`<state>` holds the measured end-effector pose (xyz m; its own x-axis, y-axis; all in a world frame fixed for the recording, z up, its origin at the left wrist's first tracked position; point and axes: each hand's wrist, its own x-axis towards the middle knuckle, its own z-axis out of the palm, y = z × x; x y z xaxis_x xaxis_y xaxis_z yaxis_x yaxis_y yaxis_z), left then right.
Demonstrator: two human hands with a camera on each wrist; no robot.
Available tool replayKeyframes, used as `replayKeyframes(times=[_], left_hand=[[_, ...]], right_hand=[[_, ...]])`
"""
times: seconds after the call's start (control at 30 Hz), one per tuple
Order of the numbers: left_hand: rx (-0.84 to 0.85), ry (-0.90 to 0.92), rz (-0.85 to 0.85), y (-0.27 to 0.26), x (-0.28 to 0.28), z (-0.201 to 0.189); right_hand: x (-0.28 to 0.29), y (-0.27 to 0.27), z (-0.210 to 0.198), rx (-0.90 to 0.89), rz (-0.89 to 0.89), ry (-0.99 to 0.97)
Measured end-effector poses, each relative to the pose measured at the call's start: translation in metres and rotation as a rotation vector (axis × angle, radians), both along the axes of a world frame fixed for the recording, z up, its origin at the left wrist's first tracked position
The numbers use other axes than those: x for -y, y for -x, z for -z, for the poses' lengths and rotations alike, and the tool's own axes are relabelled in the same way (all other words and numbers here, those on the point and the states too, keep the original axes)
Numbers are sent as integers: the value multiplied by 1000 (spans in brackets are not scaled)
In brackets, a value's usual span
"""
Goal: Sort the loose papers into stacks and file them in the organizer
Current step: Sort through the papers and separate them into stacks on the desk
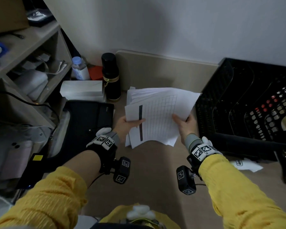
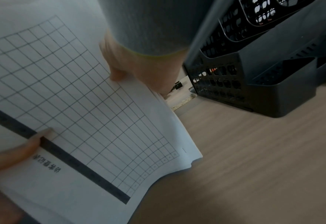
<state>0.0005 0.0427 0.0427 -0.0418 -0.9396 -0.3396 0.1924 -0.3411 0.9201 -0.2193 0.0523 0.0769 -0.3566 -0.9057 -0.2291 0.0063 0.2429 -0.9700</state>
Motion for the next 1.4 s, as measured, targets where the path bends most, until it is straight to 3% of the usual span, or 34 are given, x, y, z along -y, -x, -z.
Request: replayKeyframes(times=[0.17, 0.3, 0.5, 0.67, 1.1, 1.4], left_hand=[[-36, 6, -62, -6, 1, 0], [-38, 36, -43, -11, 1, -3], [-33, 40, 8, -11, 3, 0], [-77, 34, -45, -6, 5, -2], [-119, 193, -125, -2, 26, -56], [-113, 201, -136, 0, 23, -58]], right_hand=[[1, -9, 1, 14, -34, -7], [0, -13, 8, 70, -111, -155], [-1, -16, 24, 36, -77, -222], [7, -22, 22, 4, -76, -217], [26, -16, -43, -7, -135, 89], [25, -17, -44, 92, -169, 123]])
